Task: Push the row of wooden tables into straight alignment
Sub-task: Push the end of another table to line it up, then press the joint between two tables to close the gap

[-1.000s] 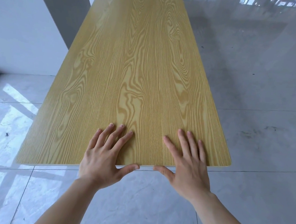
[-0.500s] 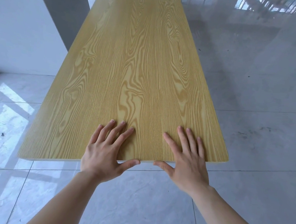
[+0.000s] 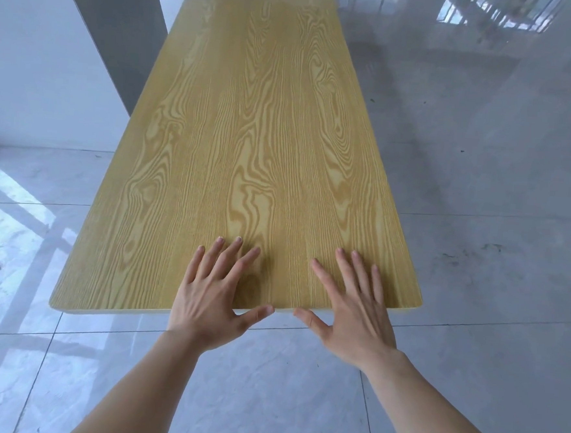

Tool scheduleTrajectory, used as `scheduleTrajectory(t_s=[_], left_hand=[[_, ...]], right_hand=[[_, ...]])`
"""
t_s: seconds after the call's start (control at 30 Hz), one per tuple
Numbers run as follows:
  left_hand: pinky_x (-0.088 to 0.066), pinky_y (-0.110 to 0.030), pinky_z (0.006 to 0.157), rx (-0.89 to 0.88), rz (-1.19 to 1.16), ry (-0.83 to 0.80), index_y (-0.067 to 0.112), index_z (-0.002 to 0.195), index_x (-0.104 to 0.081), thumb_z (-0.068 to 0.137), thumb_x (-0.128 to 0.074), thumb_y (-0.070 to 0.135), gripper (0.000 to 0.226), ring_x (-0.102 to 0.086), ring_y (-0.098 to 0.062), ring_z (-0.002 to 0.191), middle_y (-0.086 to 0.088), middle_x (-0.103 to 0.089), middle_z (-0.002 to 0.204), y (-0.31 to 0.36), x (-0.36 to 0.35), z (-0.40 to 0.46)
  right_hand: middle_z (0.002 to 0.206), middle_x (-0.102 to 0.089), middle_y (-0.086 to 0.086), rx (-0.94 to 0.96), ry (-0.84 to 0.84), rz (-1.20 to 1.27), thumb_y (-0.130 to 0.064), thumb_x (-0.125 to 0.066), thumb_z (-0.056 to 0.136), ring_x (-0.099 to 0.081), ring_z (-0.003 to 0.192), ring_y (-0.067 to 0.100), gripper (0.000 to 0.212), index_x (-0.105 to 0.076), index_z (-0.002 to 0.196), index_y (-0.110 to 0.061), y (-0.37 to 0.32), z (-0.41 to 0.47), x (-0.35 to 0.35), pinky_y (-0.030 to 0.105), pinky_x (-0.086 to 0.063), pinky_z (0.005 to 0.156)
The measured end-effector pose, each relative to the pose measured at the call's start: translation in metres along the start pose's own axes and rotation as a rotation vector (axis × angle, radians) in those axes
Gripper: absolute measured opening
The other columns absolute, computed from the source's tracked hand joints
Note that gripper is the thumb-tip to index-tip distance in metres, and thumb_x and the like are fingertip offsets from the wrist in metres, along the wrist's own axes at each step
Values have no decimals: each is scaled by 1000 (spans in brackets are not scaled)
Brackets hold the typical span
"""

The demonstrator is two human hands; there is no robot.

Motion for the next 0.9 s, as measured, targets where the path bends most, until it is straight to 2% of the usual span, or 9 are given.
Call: scheduleTrajectory(t_s=[0.17,0.37,0.53,0.73,0.9], left_hand=[[0,-51,129,-16,-10,-17,44,162,-11,82,-27,95,96,3,-19,161,8,-10,173,33,27,10],[0,-49,129,-16,-74,7,46,161,-12,81,-30,96,96,-3,-17,160,11,-13,172,98,66,38],[1,-49,129,-8,-69,50,46,161,-12,82,-30,95,95,-4,-18,160,10,-14,172,169,98,90],[4,-47,129,64,-58,138,47,161,-8,81,-24,97,96,-3,-17,160,11,-13,172,261,129,178],[5,-47,129,122,-55,180,47,161,-9,81,-25,97,96,-1,-15,160,12,-11,172,307,147,245]], right_hand=[[175,11,2,-21,8,98,-89,-22,90,16,160,24,88,-3,164,-45,9,-3,46,54,3,128],[174,15,1,-44,22,128,-91,-20,89,19,159,23,90,0,163,-45,52,-7,117,52,3,129],[174,14,0,-50,66,206,-90,-14,87,20,159,20,90,-2,164,-45,120,8,184,50,3,129],[174,14,-1,49,97,213,-92,-11,83,20,159,19,93,-2,163,-45,220,58,267,49,6,129],[174,14,-1,107,102,205,-92,-9,83,19,159,20,92,1,163,-48,280,109,314,49,6,129]])
Point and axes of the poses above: each hand's wrist, its own z-axis towards the middle knuckle, its own x-axis out of the back of the hand, y = z × x, the point moved 4 cm from there along z, towards the middle knuckle
